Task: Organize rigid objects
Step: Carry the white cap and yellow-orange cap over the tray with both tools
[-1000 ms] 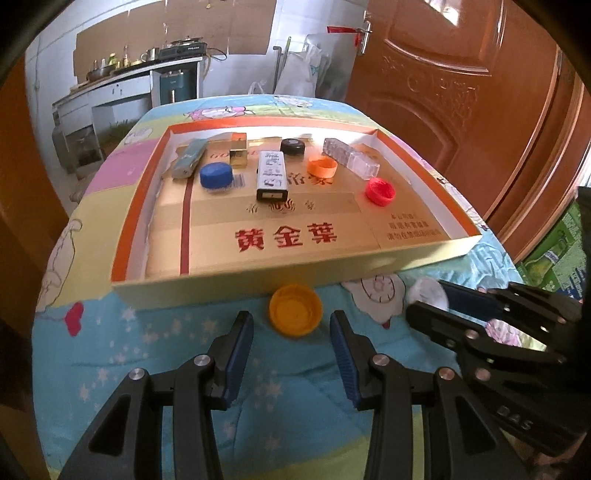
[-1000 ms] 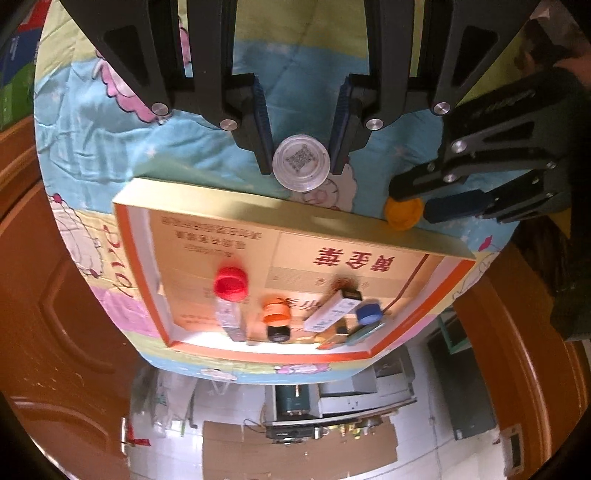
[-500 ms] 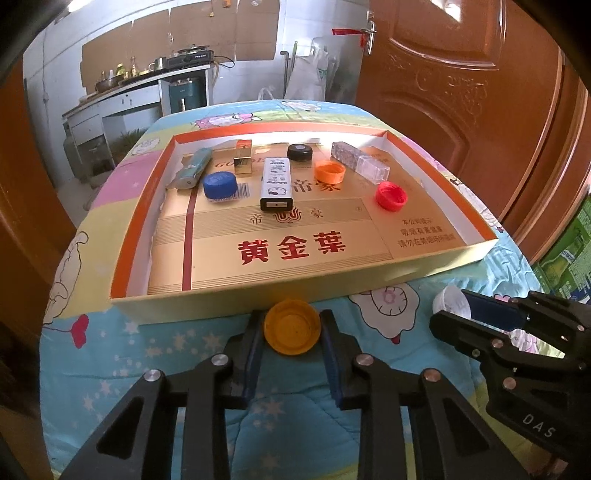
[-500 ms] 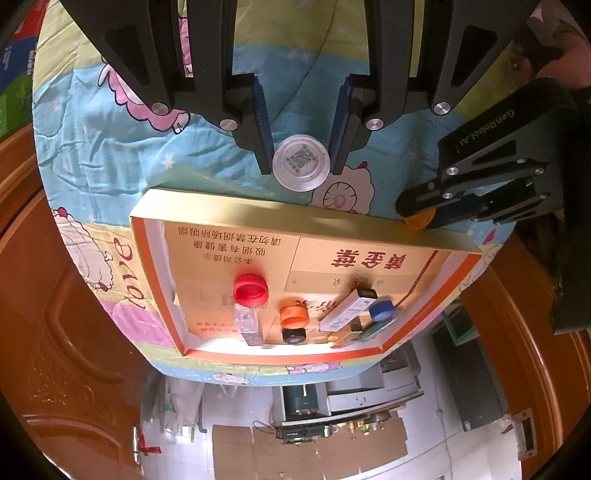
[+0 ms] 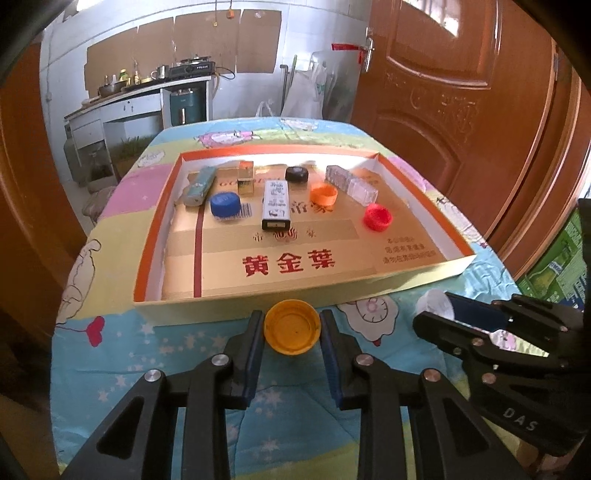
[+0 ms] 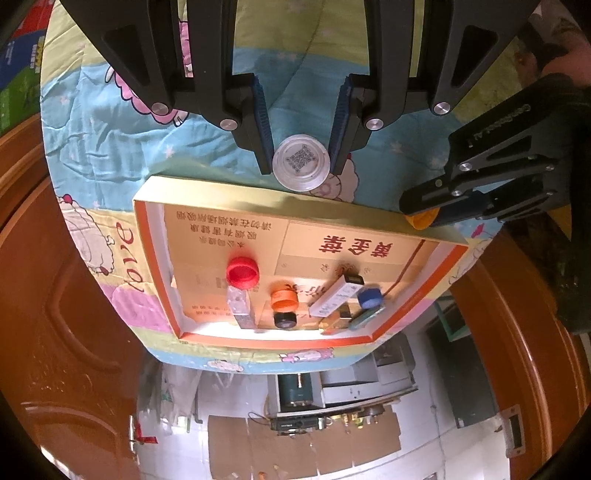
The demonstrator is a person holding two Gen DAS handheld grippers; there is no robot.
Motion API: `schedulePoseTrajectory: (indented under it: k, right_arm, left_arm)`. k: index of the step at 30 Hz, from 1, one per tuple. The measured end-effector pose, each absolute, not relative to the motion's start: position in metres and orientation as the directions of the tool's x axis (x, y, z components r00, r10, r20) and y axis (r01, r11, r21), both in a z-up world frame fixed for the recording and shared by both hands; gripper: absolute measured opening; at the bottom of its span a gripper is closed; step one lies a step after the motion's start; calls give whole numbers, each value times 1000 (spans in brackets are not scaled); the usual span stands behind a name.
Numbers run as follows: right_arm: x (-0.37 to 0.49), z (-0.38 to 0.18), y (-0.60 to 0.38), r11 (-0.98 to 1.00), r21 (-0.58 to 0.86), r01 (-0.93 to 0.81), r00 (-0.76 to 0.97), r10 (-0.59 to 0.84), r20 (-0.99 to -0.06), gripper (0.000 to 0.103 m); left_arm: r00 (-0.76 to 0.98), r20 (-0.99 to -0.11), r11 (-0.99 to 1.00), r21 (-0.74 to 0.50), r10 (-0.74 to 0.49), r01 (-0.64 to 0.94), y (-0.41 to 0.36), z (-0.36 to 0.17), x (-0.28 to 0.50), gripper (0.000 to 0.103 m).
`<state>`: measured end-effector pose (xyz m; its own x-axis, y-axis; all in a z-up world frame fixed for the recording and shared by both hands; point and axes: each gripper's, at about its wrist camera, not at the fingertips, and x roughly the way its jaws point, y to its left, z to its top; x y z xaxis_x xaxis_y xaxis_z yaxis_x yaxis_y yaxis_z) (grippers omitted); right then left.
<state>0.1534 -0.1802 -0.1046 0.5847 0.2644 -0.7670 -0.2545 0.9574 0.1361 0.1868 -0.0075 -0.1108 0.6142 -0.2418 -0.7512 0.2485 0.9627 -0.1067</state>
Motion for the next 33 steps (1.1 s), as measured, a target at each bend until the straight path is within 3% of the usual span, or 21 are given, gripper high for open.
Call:
schedulePoseTrajectory:
  k: [33]
  right_arm:
    - [184,-56,-173,948,97,-303,663,283,-693,31]
  left_arm:
    - [695,-669,961,-128,-265,244,-5,-58,208,30]
